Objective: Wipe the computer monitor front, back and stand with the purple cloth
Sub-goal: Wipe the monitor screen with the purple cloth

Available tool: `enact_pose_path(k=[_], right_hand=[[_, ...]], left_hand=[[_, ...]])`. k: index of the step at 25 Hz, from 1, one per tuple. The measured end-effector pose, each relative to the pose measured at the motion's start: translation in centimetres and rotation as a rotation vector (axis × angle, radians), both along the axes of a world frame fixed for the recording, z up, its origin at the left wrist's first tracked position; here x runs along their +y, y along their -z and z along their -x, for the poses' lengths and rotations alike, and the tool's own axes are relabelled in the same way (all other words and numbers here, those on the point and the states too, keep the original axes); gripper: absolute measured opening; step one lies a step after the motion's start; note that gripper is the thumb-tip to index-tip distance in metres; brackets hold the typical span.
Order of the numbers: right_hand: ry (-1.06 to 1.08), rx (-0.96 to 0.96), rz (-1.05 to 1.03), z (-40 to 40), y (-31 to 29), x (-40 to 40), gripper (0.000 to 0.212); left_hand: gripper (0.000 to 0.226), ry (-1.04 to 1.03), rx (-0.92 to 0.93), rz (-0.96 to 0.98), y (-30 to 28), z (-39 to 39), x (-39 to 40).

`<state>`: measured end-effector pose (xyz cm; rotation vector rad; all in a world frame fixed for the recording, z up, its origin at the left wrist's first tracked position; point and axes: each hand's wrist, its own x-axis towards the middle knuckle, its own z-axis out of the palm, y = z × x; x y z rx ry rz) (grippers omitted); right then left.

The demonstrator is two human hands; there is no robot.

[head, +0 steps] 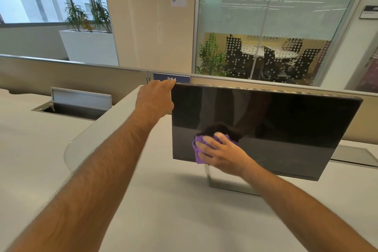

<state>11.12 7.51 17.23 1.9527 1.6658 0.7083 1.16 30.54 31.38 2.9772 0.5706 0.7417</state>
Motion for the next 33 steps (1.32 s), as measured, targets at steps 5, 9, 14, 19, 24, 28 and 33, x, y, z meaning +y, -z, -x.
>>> enact_pose_path(k=[5,9,14,19,24,28,33], right_hand=[[-0.001,0.014,0.086,0.1,0.7,-1.2,0.071],[0.053,0.037,-0.031,-0.3,-0.3,-2.0,0.068],[0.025,0.048,0.095,-0.8,1.0,-4.0,0.073],[0.073,0.089,-0.065,-1.4,-0.3,-5.1,0.069],[0.035,0.054,0.143,-1.3,1.4,-7.1,0.077],[0.124,0.118,-0.105,-2.2,-0.1,-7.9,0.069],[0.061,0.052,0.147,-2.2,1.0,-9.9,0.076]], left_hand=[[0.061,-0.009,0.006,-0.01,-0.3,0.2,-0.4],[0.06,-0.021,0.032,-0.02,-0.3,0.1,-0.4],[0.061,-0.027,0.044,-0.012,-0.4,0.2,-0.5],[0.06,-0.03,0.057,-0.012,-0.4,0.0,-0.6],[0.061,-0.031,0.05,-0.018,-0.5,0.2,-0.9],[0.061,-0.018,0.04,-0.007,-0.4,0.3,-1.1],[0.062,-0.026,0.041,0.006,-0.3,0.3,-1.2]])
